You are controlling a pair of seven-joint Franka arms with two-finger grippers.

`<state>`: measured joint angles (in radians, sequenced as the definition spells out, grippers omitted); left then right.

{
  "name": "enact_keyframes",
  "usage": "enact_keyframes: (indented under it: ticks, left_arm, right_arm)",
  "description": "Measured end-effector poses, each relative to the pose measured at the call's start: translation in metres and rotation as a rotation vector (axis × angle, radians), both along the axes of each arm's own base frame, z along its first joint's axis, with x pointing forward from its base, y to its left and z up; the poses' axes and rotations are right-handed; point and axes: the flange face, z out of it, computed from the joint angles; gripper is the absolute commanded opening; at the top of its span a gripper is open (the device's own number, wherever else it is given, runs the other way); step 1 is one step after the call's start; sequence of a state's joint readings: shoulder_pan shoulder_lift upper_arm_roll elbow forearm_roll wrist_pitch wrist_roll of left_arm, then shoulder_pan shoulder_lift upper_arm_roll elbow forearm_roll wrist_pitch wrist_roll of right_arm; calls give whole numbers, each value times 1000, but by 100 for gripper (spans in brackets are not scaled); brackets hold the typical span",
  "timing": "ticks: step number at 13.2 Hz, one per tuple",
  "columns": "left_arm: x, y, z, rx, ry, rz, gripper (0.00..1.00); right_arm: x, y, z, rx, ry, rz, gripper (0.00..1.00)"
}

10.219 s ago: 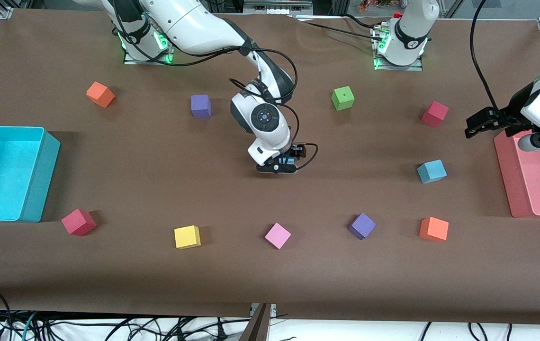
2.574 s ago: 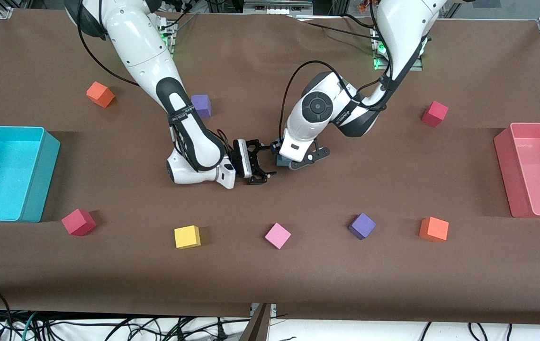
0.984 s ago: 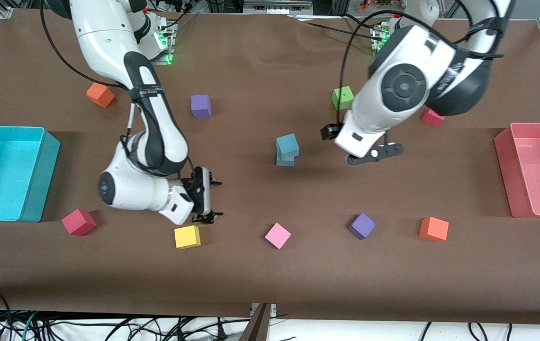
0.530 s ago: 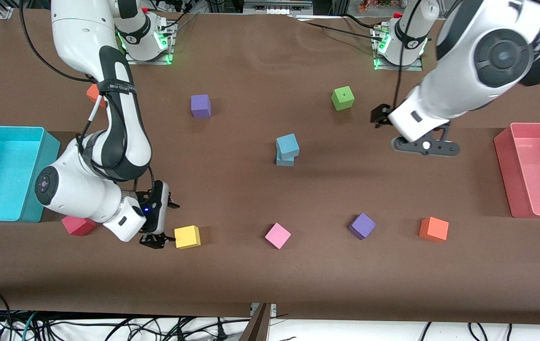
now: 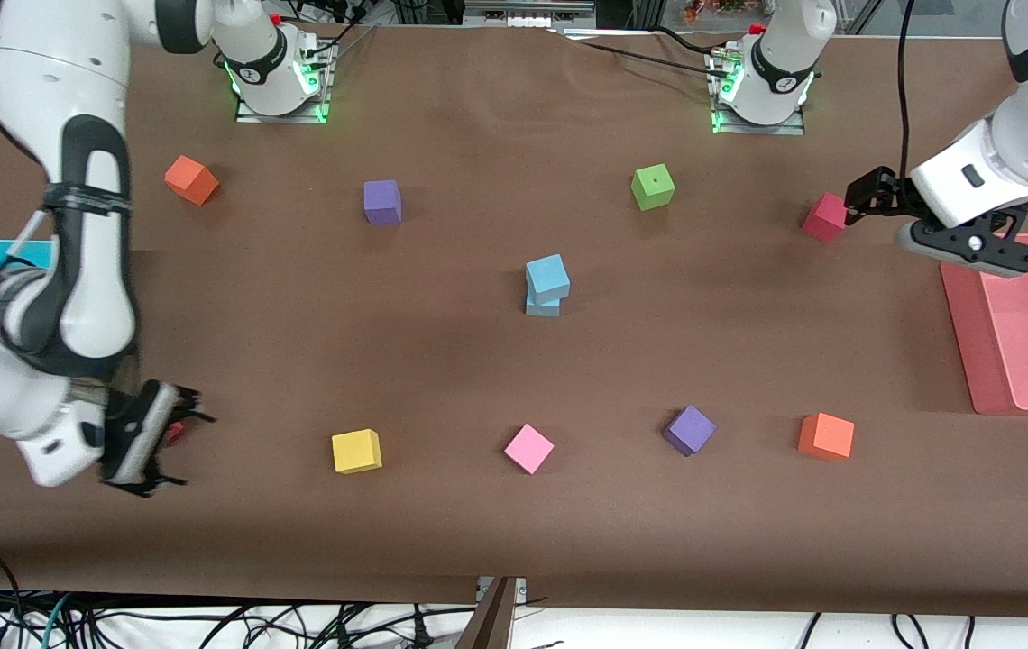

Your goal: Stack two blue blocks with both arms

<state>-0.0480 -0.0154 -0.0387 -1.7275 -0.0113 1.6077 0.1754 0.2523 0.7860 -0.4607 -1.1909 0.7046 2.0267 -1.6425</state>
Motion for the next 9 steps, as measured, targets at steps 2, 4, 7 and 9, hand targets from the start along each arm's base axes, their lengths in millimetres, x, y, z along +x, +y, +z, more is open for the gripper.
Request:
enact_keyframes:
  ticks: [2,4,7,9]
  left_arm:
    - [-21,7,-2,1,-22,8,100]
    - [-33,9,0,4,-18,31,100]
    - [-36,7,3,10,-7,64,100]
    - [-35,5,7,10,-15,66,100]
  right_arm:
    - [1,-53,39,19,-79,-198,100]
    - [-10,-76,74,67,-48,-406,100]
    - [-29,-61,105,39,61,-675,100]
    - [-41,-37,119,35,130,-858,100]
